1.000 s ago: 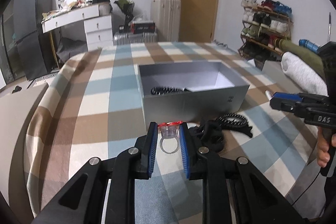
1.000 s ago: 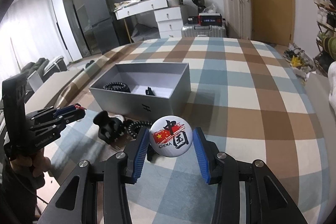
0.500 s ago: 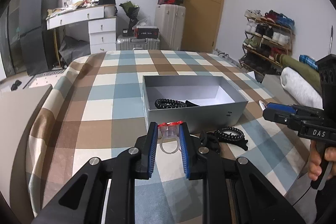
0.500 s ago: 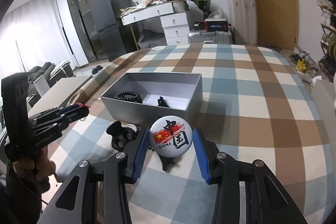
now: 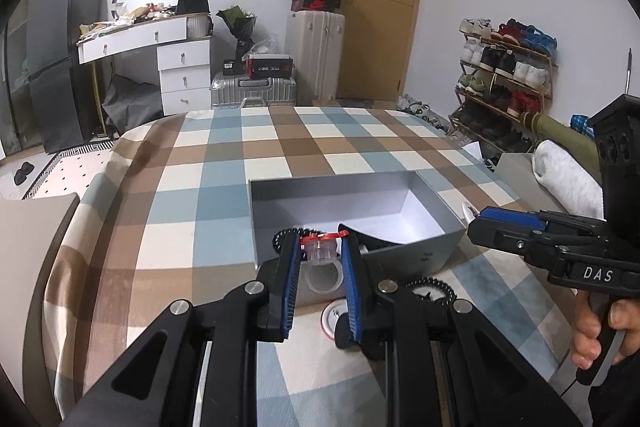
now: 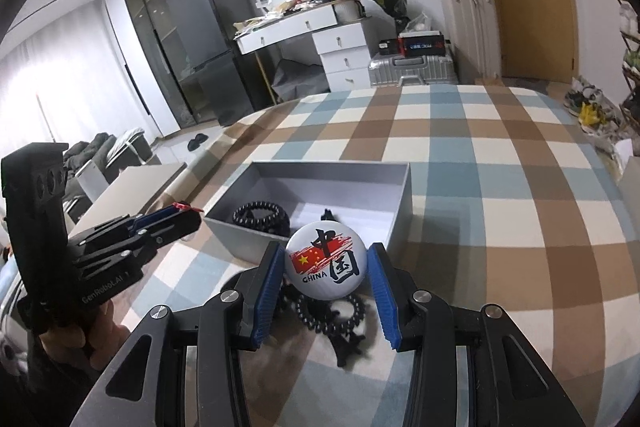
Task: Organize jewelry
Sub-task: 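Carry the ring in the left gripper while the right gripper carries the badge over the box, then open the left gripper over the box while the right gripper releases the badge inside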
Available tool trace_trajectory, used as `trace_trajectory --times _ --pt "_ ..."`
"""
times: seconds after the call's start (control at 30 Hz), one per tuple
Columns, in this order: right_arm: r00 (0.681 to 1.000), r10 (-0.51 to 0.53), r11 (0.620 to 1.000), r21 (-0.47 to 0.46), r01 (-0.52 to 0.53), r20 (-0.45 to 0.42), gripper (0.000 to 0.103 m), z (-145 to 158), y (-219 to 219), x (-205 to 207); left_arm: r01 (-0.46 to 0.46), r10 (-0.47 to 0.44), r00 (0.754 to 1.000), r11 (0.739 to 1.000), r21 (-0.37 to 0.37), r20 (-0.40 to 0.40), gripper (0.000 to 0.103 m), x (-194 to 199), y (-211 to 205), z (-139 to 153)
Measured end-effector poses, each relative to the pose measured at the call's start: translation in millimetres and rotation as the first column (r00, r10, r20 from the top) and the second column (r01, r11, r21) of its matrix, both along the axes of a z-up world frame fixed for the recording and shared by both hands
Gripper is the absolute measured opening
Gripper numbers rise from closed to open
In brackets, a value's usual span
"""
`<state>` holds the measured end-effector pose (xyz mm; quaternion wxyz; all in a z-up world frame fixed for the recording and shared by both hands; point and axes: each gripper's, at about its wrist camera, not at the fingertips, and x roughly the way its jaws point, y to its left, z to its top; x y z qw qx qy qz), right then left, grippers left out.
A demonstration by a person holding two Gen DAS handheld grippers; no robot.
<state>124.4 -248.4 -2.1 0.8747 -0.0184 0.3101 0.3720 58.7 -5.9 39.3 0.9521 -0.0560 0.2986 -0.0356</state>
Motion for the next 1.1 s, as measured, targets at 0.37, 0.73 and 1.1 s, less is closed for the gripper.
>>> trace_trajectory --times 0.37,0.73,1.1 --pt "1.0 -0.004 0.999 0.032 0.004 0.009 0.042 15.4 11.0 8.8 -0.013 0.013 1.0 1.0 -0.005 0.004 0.016 14.6 0.2 9.4" --pt "1.0 -0.004 1.0 0.03 0.004 -0.002 0.042 15.7 19.7 19.8 -0.017 0.017 1.0 1.0 0.01 -0.009 0.016 28.3 -3.7 5.4" --pt "0.997 -0.023 0.999 0.022 0.024 -0.08 0.042 -6.6 24.7 39.4 -0.024 0.025 0.998 1.0 0.014 -0.057 0.016 41.1 -7.4 -8.6"
